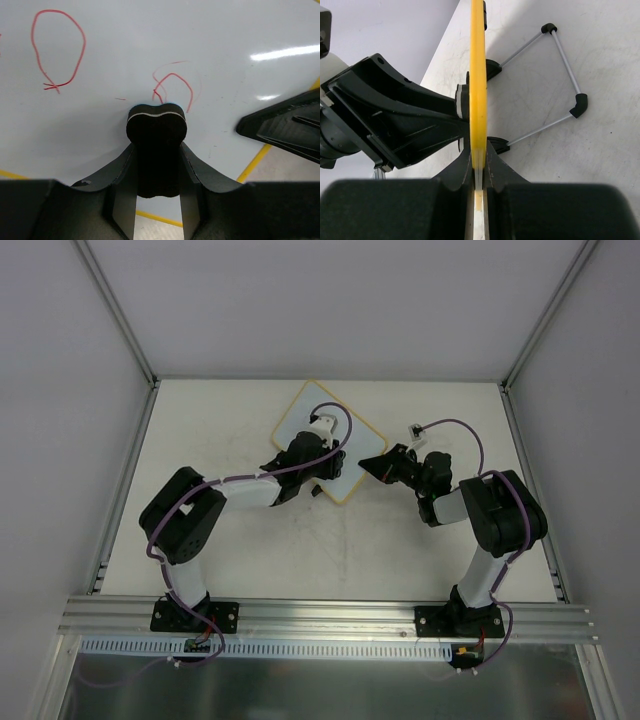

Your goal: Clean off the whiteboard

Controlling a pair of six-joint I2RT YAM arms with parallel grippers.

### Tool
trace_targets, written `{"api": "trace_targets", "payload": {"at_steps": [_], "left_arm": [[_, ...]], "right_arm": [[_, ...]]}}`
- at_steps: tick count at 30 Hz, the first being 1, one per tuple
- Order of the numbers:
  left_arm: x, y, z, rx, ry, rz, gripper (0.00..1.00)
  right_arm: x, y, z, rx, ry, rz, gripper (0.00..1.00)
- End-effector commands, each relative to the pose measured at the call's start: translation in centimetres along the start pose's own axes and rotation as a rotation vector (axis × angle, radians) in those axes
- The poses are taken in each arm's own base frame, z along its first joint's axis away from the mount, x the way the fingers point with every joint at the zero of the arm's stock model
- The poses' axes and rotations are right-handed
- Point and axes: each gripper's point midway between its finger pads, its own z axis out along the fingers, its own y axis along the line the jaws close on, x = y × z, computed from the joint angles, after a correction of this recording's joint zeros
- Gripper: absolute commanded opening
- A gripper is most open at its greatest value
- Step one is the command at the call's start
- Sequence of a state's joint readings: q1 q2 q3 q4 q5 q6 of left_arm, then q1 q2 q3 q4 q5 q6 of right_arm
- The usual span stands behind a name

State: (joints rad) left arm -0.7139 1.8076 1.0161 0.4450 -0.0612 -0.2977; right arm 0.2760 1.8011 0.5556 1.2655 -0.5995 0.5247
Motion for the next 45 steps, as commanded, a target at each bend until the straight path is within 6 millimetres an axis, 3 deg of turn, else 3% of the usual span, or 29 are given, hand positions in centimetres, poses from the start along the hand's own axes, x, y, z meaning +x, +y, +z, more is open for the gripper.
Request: {"api": "trace_targets", "payload": {"at_steps": [1,9,12,16,17,20,28,30,31,33,34,38,41,45], "left_arm": [[5.7,-7.6,-1.0,0.272,0.157,0.029,0.0],[4.8,-8.6,-2.0,0.332,0.125,0.029,0.0],[4.3,-7.4,-2.1,0.301,0.109,0.035,0.0],[2.5,-3.5,-1.9,0.232,0.11,-0.024,0.0],[1.4,-1.5,-1.9,0.202,0.096,-0.062,0.0],[-0.1,1.7,-2.2,0.146,0.108,-0.104,0.0],[-4.1,8.5,-2.3,0.01,0.078,-0.159,0.0],[-4.1,9.9,-1.7,-0.009,0.086,-0.175,0.0],[-5.5,11.0,-1.5,-0.026,0.062,-0.183,0.0],[-4.9,12.3,-0.7,-0.045,0.097,-0.208,0.0],[-5.9,12.8,-0.3,-0.049,0.084,-0.213,0.0],[-5.7,16.2,0.5,-0.084,0.106,-0.292,0.0],[-5.8,17.6,0.4,-0.087,0.111,-0.34,0.0],[-6.1,17.8,0.5,-0.089,0.11,-0.334,0.0]], "right_arm": [[-3.4,7.2,0.4,-0.272,-0.108,-0.203,0.0],[-3.4,7.2,0.4,-0.271,-0.109,-0.203,0.0],[-3.4,7.3,0.4,-0.273,-0.109,-0.204,0.0],[-3.5,7.4,0.3,-0.274,-0.109,-0.204,0.0],[-3.5,7.4,0.3,-0.275,-0.109,-0.205,0.0],[-3.5,7.5,0.2,-0.276,-0.111,-0.204,0.0],[-3.5,7.7,0.2,-0.279,-0.11,-0.204,0.0],[-3.6,7.7,0.2,-0.279,-0.112,-0.205,0.0],[-3.6,7.7,0.2,-0.28,-0.11,-0.204,0.0],[-3.5,7.7,0.2,-0.28,-0.109,-0.205,0.0],[-3.4,7.6,0.2,-0.279,-0.107,-0.203,0.0],[-3.4,7.8,0.2,-0.283,-0.107,-0.206,0.0],[-3.5,7.8,0.2,-0.282,-0.109,-0.207,0.0],[-3.5,7.8,0.2,-0.284,-0.108,-0.206,0.0]]}}
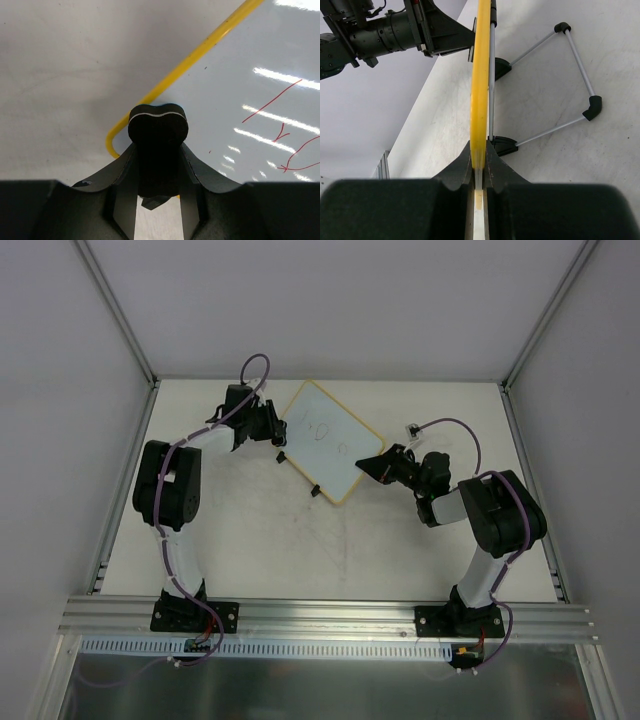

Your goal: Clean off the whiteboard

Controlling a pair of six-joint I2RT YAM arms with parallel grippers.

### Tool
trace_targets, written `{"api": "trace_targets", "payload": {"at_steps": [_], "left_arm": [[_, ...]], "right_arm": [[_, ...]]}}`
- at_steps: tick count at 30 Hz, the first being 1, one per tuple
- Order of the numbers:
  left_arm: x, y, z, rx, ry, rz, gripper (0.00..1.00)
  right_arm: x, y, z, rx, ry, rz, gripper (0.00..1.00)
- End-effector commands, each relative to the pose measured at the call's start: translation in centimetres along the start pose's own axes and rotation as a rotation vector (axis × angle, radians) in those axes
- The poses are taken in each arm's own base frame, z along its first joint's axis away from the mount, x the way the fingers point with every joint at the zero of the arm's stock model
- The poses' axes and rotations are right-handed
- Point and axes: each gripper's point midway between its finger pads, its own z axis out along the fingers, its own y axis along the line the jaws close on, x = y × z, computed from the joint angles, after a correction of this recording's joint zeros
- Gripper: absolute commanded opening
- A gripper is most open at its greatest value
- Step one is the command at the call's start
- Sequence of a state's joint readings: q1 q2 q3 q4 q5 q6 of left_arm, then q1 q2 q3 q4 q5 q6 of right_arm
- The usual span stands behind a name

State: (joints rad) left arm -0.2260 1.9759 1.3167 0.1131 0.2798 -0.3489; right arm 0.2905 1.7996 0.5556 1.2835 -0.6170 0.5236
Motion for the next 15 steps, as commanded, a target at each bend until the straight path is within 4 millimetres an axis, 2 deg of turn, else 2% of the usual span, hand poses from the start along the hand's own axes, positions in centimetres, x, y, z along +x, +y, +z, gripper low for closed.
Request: {"api": "trace_targets", "payload": {"at_steps": [1,9,15], "left_arm": [[-1.7,-1.6,-0.4,0.049,-0.013,0.0,0.0],[-0.3,-2.8,0.2,0.082,0.026,-0.002,0.0],[2.1,-5.0,0.6,0.119,0.078,-0.016,0.0]], "right_arm": [[-4.0,6.9,0.3,-0.248,-0.12,-0.197,0.0],[-3.8,6.8,0.3,-0.249,-0.116,-0.193,0.0],[-3.8,6.8,0.4,-0.25,-0.113,-0.191,0.0]]}}
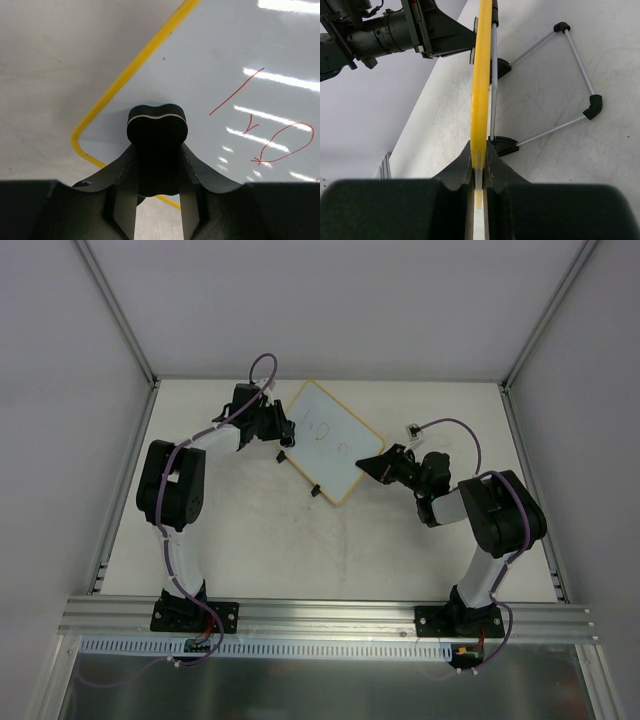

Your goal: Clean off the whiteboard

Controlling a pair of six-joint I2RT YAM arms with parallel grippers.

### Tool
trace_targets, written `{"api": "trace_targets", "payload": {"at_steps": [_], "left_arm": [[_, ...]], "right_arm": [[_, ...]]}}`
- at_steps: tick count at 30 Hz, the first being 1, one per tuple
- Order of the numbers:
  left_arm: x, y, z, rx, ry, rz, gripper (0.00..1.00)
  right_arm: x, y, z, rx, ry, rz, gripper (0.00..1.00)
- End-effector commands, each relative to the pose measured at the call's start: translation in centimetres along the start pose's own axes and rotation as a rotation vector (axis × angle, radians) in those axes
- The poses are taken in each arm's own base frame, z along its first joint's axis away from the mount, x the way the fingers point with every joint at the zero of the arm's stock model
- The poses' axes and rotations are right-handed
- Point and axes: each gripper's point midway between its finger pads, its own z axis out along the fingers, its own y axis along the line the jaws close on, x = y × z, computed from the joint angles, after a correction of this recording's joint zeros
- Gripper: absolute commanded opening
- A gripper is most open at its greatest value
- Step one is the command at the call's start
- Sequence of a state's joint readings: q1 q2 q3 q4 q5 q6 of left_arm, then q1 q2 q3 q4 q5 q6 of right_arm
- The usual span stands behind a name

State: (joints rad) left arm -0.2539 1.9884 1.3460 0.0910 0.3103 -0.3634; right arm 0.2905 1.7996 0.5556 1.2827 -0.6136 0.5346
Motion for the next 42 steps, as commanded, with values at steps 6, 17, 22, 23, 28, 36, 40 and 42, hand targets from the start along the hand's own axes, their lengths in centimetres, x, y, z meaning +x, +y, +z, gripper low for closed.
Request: {"api": "trace_targets", "payload": {"at_steps": [6,17,22,23,28,36,40,42], "left_arm": [[4.3,-6.1,0.5,0.146,0.086,-0.006,0.0],[10.3,-12.7,-1.3,0.28,0.153,-0.025,0.0],[12.1,-14.4,-1.4,0.323,0.176,-0.027,0.0],[12.3,-14.4,-1.2,0.327,0.183,-0.026,0.0],[11.1,-14.4,-0.7,0.314,0.162,0.011,0.0],[4.6,-8.1,-1.1,0.167,0.082,0.006,0.0],[1.3,-5.8,-1.8,0.09,0.027,0.044,0.0],[-0.6,-5.6,-2.0,0.075,-0.009,0.073,0.0]], "right_arm": [[-3.7,6.9,0.3,-0.255,-0.111,-0.204,0.0],[-3.5,6.9,0.4,-0.257,-0.105,-0.198,0.0],[-3.6,7.0,0.4,-0.259,-0.105,-0.199,0.0],[-3.6,7.0,0.4,-0.259,-0.105,-0.197,0.0],[-3.5,7.0,0.4,-0.259,-0.105,-0.197,0.0],[-3.6,7.1,0.4,-0.262,-0.105,-0.199,0.0],[-3.5,7.2,0.5,-0.265,-0.104,-0.198,0.0],[-3.4,7.1,0.5,-0.264,-0.101,-0.196,0.0]]}}
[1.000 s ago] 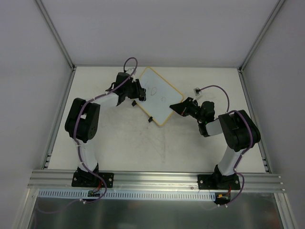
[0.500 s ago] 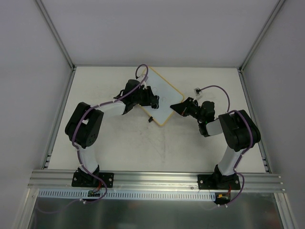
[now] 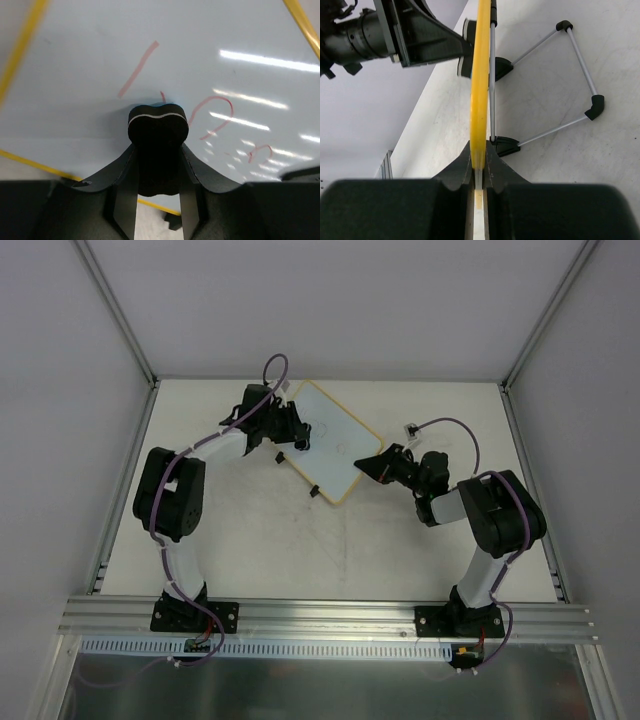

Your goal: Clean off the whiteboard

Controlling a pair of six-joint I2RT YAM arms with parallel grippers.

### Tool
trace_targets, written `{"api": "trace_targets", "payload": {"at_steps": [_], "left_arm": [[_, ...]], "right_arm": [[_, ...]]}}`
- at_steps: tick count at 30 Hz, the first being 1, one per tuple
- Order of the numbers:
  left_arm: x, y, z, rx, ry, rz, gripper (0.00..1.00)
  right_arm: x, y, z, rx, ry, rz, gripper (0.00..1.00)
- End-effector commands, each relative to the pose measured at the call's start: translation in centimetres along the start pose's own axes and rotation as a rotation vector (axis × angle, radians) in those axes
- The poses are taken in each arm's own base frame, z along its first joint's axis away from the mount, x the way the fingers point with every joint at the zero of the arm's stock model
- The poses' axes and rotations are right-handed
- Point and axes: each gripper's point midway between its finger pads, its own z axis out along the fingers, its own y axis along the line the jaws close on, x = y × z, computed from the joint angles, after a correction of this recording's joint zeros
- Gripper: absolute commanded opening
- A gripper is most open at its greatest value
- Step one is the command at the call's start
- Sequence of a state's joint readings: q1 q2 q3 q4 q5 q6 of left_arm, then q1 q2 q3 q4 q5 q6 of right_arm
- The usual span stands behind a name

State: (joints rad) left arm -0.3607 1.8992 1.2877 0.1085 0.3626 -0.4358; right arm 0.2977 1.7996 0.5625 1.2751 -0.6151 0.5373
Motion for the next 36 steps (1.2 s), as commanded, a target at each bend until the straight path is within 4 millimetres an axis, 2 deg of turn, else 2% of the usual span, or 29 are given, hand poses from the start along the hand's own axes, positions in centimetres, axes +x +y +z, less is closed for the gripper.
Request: {"api": "trace_targets", "payload": {"at_steps": [1,3,4,6,7,17,25,29,31,32,33,36], "left_arm": [[-4.0,1.6,-1.0,-0.09,-0.06,0.08,0.0],[-5.0,2.2,-1.1,-0.114,-0.078,0.105,0.0],[-6.2,2.1,-1.2,-0.117,-0.102,0.116,0.0],[-6.4,2.8,-1.2,-0.136,-0.093,0.119,0.0],[-7.2,3.0,-1.3,-0.145,-0.108,0.124,0.0],[-8.1,5.2,-0.4,-0.227,-0.117,0.174,0.0],[-7.3,5.7,-0.4,-0.241,-0.102,0.182,0.0],[-5.6,5.9,0.1,-0.239,-0.078,0.172,0.0],[-5.5,5.5,0.3,-0.22,-0.093,0.174,0.0],[-4.7,5.4,0.6,-0.214,-0.081,0.172,0.0],[-4.8,4.9,0.6,-0.203,-0.092,0.176,0.0],[-3.3,3.6,0.8,-0.18,-0.075,0.175,0.0]], "right_arm": [[-3.5,6.9,0.4,-0.259,-0.106,-0.2,0.0],[-3.4,7.0,0.4,-0.261,-0.105,-0.2,0.0],[-3.4,7.0,0.4,-0.26,-0.104,-0.199,0.0],[-3.5,7.0,0.4,-0.261,-0.105,-0.198,0.0],[-3.4,7.0,0.4,-0.262,-0.104,-0.198,0.0],[-3.4,7.1,0.5,-0.265,-0.103,-0.199,0.0],[-3.5,7.1,0.5,-0.265,-0.104,-0.198,0.0],[-3.5,7.2,0.5,-0.267,-0.105,-0.2,0.0],[-3.5,7.2,0.5,-0.266,-0.104,-0.201,0.0],[-3.4,7.2,0.5,-0.267,-0.102,-0.199,0.0],[-3.5,7.2,0.5,-0.267,-0.103,-0.2,0.0],[-3.5,7.2,0.5,-0.269,-0.102,-0.201,0.0]]}}
